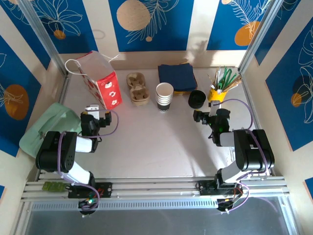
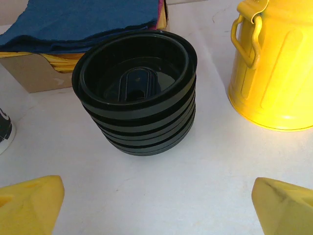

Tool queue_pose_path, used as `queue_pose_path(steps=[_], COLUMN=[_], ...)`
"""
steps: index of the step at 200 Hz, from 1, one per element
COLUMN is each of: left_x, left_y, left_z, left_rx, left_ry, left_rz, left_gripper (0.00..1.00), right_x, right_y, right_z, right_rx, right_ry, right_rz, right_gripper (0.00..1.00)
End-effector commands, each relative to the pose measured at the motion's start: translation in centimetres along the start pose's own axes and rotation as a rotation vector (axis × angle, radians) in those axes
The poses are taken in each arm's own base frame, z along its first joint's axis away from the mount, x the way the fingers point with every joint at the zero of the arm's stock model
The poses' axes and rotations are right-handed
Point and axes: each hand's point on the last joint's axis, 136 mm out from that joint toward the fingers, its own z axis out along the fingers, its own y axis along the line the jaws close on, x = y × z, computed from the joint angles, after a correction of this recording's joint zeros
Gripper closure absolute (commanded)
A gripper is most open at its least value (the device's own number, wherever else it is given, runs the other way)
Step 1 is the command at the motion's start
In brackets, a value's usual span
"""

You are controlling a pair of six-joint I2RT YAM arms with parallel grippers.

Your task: Pack the takeout coffee

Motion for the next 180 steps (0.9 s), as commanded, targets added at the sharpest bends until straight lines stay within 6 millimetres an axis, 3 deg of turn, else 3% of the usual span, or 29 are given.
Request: queue_pose_path(steps=[1,144,180], left_x=[-0.4,-0.4,-1.2], left_y=[-0.5,-0.5,0.1], left_z=[0.2,0.2,-2.4], left_rx=[0.016,0.016,-0.005], left_ry=[-0.008,-0.008,-0.116], left_rz=[0.019,0.019,0.005], left_gripper=[0.01,0.01,0.01], right_x=[-1.6,-1.7,-2.7], right_y=[0.1,0.6,1.4], right_z=[0.2,0.1,-1.4], right_rx=[-0.013,-0.028,0.008], right_ry=[-0.039,-0.042,-0.103], right_rz=[-0.023,-0.044,-0.095], right_gripper=[0.01,0.01,0.01])
